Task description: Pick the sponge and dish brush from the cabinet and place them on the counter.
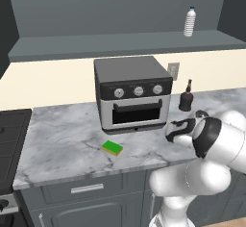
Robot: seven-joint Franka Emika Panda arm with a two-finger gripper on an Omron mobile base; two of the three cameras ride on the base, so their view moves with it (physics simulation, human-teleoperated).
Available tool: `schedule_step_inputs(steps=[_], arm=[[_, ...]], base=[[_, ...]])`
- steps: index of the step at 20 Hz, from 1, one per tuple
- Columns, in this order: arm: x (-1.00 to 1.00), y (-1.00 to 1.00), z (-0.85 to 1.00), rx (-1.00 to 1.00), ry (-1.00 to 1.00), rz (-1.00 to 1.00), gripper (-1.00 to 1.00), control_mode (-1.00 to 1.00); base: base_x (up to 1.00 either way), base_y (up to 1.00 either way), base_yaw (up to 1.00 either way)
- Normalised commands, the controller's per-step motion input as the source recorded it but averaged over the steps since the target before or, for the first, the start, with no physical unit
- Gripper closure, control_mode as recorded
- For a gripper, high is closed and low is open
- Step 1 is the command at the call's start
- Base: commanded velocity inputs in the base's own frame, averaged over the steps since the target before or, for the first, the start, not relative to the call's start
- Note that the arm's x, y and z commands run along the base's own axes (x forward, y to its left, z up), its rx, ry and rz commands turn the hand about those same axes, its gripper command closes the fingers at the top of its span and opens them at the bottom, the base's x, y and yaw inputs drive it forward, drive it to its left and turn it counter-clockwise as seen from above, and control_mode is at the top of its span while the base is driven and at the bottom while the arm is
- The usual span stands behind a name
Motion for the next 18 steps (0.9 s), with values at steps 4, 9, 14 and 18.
schedule_step_inputs(steps=[4, 9, 14, 18], arm=[[0.02, -0.01, 0.28, 0.02, 0.0, 0.0, -1.0, -1.0], [-0.03, -0.05, 0.73, 0.09, 0.0, 0.0, -1.0, -1.0], [-0.08, -0.01, 0.71, 0.07, 0.0, 0.0, -1.0, -1.0], [-0.42, 0.09, 0.48, 0.02, 0.0, 0.01, -1.0, -1.0]], base=[[0.0, 0.0, 0.0], [0.0, 0.0, 0.0], [0.0, 0.0, 0.0], [0.0, 0.0, 0.0]])
